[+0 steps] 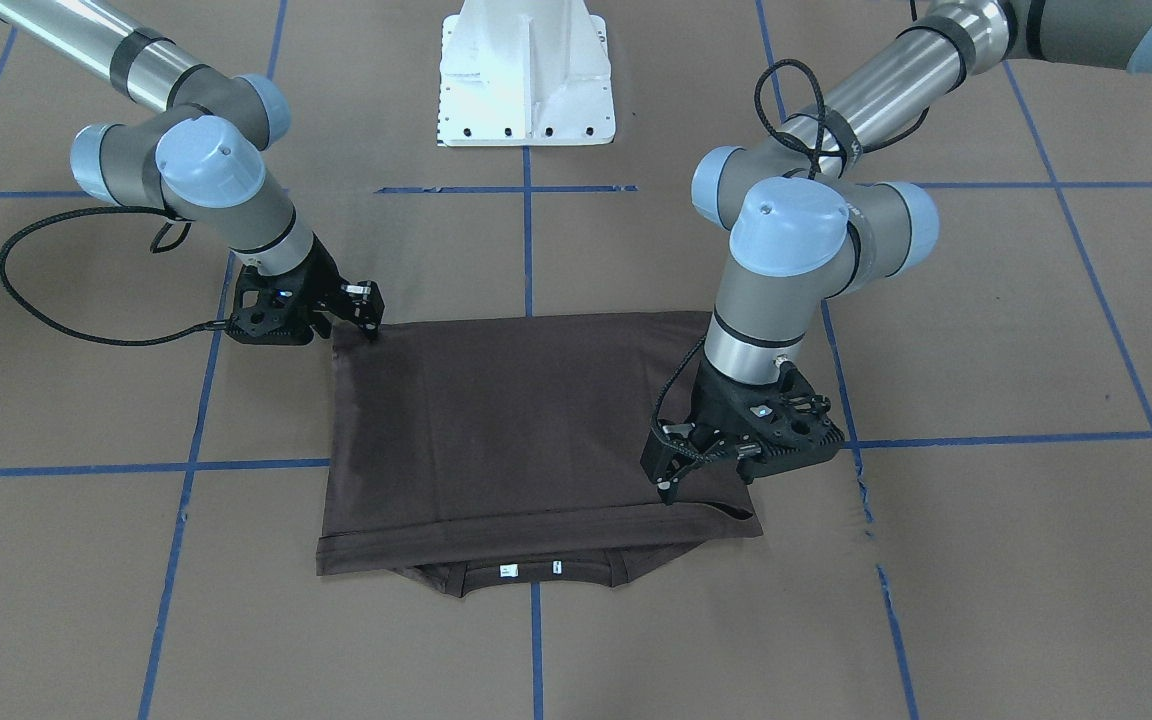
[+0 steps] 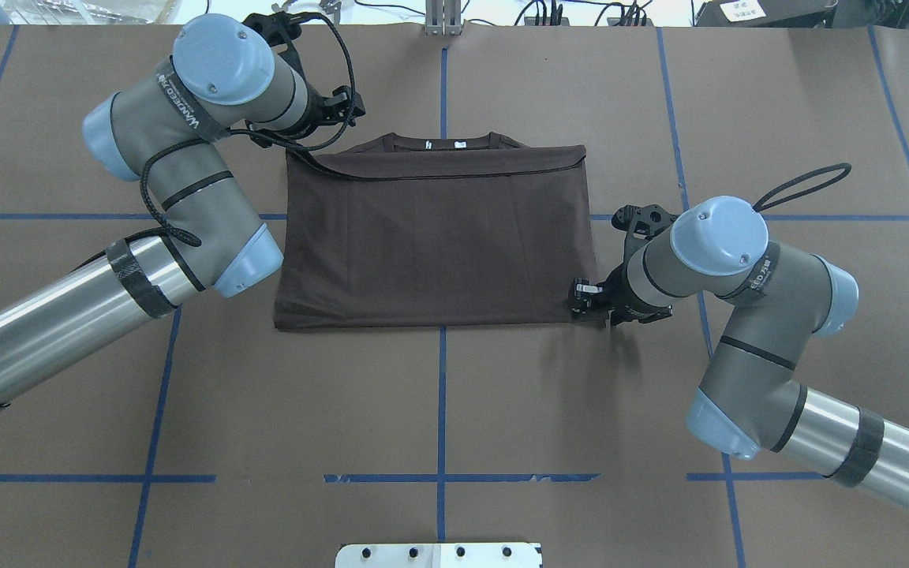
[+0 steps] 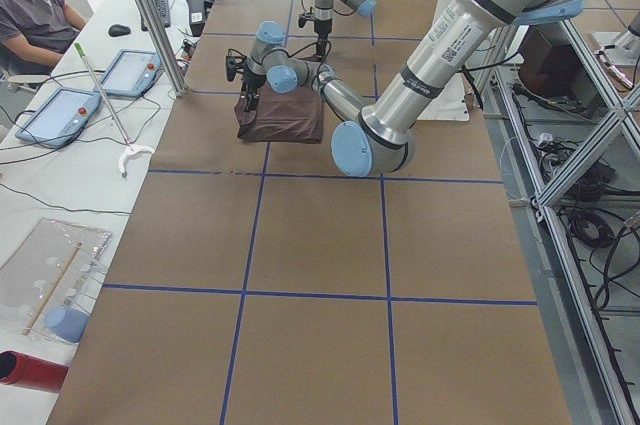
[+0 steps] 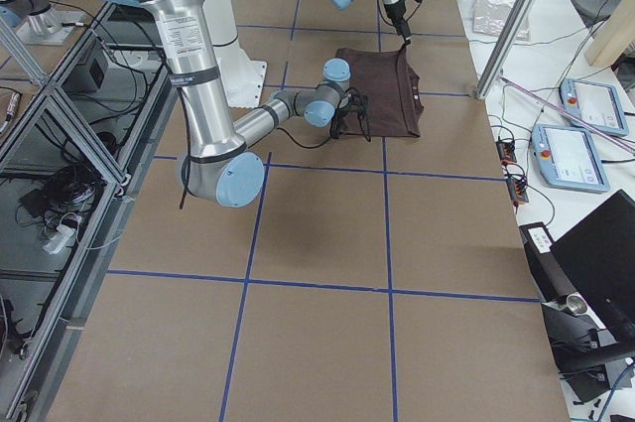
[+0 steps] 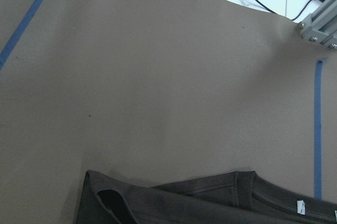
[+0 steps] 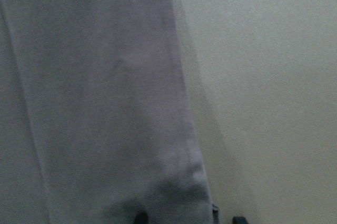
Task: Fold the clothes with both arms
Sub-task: 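Move the right gripper to the folded shirt's near corner and grasp it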
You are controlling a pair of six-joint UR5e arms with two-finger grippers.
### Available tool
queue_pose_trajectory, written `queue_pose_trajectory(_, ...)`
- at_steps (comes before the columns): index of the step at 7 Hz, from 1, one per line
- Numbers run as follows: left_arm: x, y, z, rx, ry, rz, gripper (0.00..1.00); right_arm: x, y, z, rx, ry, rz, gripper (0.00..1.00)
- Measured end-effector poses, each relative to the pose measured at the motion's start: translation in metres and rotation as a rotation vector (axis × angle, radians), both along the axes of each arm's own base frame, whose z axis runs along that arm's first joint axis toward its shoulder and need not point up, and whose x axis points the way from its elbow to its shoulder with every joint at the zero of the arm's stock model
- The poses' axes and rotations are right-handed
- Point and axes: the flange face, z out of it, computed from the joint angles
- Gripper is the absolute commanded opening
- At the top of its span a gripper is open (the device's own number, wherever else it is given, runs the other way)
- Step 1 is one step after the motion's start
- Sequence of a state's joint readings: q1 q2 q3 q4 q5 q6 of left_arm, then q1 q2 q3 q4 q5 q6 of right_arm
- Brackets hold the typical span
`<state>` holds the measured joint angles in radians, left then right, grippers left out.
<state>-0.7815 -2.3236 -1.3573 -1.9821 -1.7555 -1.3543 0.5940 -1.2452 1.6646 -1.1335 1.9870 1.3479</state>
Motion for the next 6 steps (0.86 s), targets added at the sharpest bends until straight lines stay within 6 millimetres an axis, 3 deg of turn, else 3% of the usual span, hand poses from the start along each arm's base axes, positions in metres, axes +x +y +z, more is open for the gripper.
queue_pose_trajectory(2, -0.001, 0.002, -0.003, 0.004, 0.005, 0.001, 1.00, 0.004, 0.005, 0.001, -0.012, -0.009, -0.022, 0.00)
queue_pose_trajectory(5, -0.001, 0.002, -0.002, 0.007, 0.009, 0.000, 1.00, 0.012, 0.029, -0.006, -0.023, -0.033, -0.069, 0.00)
queue_pose_trajectory(6, -0.001, 0.002, -0.002, 0.011, 0.014, -0.001, 1.00, 0.012, 0.033, -0.009, -0.027, -0.027, -0.074, 0.50)
